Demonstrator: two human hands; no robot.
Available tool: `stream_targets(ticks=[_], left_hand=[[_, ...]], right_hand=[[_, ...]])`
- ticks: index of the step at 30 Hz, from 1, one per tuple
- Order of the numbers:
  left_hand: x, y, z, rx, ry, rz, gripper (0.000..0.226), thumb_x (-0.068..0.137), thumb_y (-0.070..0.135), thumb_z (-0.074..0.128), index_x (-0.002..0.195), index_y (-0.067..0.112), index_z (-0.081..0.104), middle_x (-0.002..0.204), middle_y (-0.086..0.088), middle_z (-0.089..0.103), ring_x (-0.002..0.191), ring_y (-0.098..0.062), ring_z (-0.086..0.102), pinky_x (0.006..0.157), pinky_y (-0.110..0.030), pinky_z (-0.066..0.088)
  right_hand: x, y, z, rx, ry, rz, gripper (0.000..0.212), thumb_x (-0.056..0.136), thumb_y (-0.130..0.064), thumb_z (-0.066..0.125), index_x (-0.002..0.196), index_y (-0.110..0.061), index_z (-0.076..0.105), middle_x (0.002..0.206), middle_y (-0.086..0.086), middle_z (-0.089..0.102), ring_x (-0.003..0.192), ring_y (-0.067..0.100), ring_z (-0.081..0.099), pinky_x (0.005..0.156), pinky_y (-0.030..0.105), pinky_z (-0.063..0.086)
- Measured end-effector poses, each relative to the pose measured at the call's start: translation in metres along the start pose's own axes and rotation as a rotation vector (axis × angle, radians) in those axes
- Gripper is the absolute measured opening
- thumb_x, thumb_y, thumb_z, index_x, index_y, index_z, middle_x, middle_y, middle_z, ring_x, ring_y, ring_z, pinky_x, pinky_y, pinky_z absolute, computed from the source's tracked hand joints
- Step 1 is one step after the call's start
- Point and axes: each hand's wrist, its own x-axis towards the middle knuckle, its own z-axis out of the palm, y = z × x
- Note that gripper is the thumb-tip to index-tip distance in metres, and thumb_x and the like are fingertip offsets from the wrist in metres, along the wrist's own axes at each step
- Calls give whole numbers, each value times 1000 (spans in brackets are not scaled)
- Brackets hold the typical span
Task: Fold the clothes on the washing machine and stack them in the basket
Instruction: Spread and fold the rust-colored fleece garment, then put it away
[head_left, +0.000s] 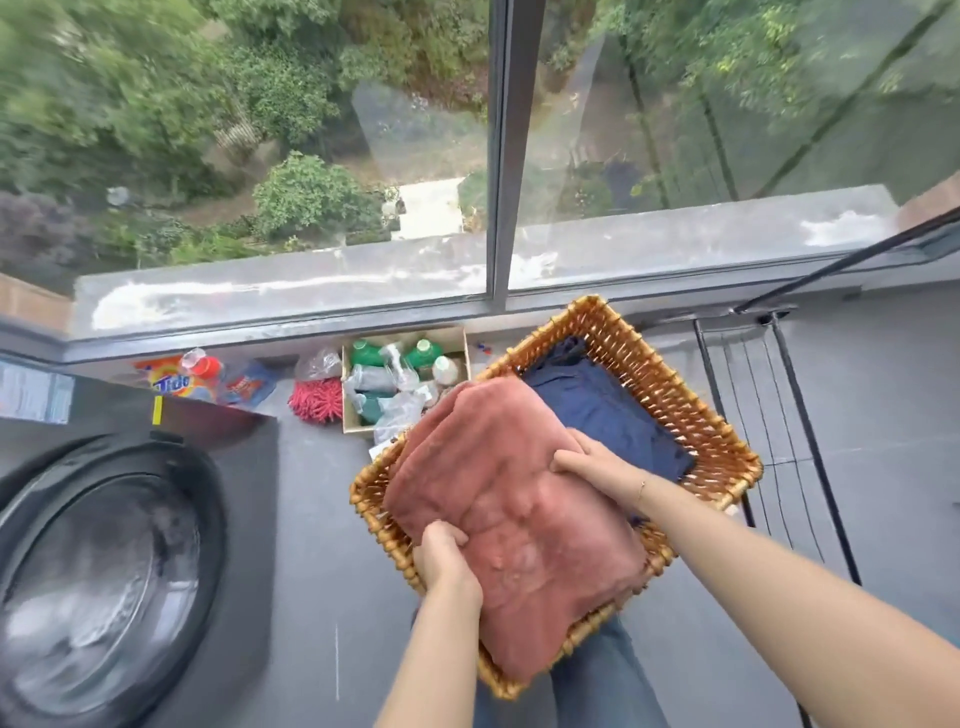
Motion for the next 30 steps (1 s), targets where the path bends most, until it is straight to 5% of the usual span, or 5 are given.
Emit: stream_targets(ticks=[6,13,19,23,30], left_hand=[[16,-11,19,121,215,-20,46,66,-1,51,111,-6,59,106,-16,63,89,-37,56,85,-39,46],[-15,-32,23,104,258,298,67,82,-5,53,144,5,28,142,-17,39,126,-33,43,101,-33,32],[-62,-6,31,318,-152,1228,37,77,-8,49,106,11,62,117,2,59,117,-12,53,101,-27,41],[-29,37,75,1020,-557,1458,33,75,7,41,95,15,66,98,4,66,100,-14,58,90,-28,43],[25,49,121,2072,-358,1578,39,98,30,30,127,24,55,135,2,54,129,-21,43,113,-37,18]], right_hand=[[38,18,2,-60,-123,104,7,79,-20,56,85,-17,57,86,-3,59,81,11,54,74,23,43],[51,28,9,-63,-64,24,53,57,-35,65,106,-16,58,100,-3,66,94,11,61,82,22,50],[43,37,7,-56,84,-117,67,63,-17,66,129,-23,56,116,-10,64,107,6,58,92,17,47],[38,31,5,-132,27,-87,70,63,-27,62,132,-31,54,118,-10,63,113,12,57,87,21,44],[33,40,-13,-399,-57,55,52,96,-53,40,138,-24,48,141,2,51,128,19,46,107,32,34]])
